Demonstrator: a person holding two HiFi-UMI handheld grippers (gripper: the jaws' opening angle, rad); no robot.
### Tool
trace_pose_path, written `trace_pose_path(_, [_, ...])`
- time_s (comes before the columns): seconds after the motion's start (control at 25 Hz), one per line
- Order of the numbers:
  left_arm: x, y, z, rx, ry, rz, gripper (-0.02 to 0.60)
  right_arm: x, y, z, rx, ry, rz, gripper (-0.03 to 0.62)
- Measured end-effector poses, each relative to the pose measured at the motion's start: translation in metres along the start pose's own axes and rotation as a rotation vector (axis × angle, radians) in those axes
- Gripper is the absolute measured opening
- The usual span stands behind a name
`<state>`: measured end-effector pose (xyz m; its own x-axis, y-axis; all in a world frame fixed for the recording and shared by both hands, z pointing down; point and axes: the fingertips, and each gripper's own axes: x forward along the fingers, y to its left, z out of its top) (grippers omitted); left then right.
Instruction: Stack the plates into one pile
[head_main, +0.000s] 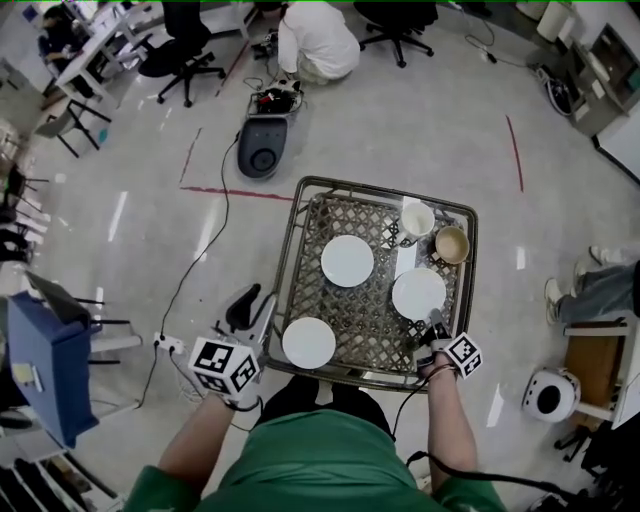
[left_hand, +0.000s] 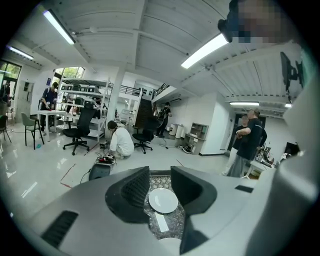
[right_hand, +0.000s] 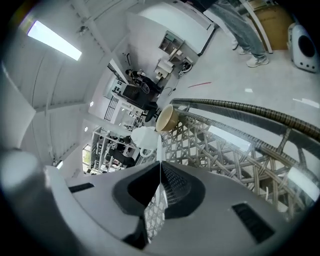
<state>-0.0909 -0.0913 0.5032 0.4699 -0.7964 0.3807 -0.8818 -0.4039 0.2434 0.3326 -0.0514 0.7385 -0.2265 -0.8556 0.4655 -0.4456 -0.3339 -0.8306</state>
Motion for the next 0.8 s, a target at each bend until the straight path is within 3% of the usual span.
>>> trace_pose_path(0.36, [-0.026,0.035,0.0,-0.022,-0.004,0.054,0.146,0.032,0.042,-0.036,0.008,0.059,0.039,0.028])
trace_pose_path(0.52, [-0.027,0.053,0.003,-0.024,-0.008,0.066,0.146,0.062,0.073,-0.052,0.022,0.078,0.118,0.028])
trace_pose_path(0.68, [-0.026,0.061,-0.004,-0.037,0.002,0.068,0.146,0.079,0.08,-0.068,-0.006,0.118,0.097,0.028])
trace_pose_path(0.8, [-0.027,0.068,-0.008,-0.043,0.006,0.072,0.146,0.094,0.09,-0.084,-0.001,0.144,0.129,0.028])
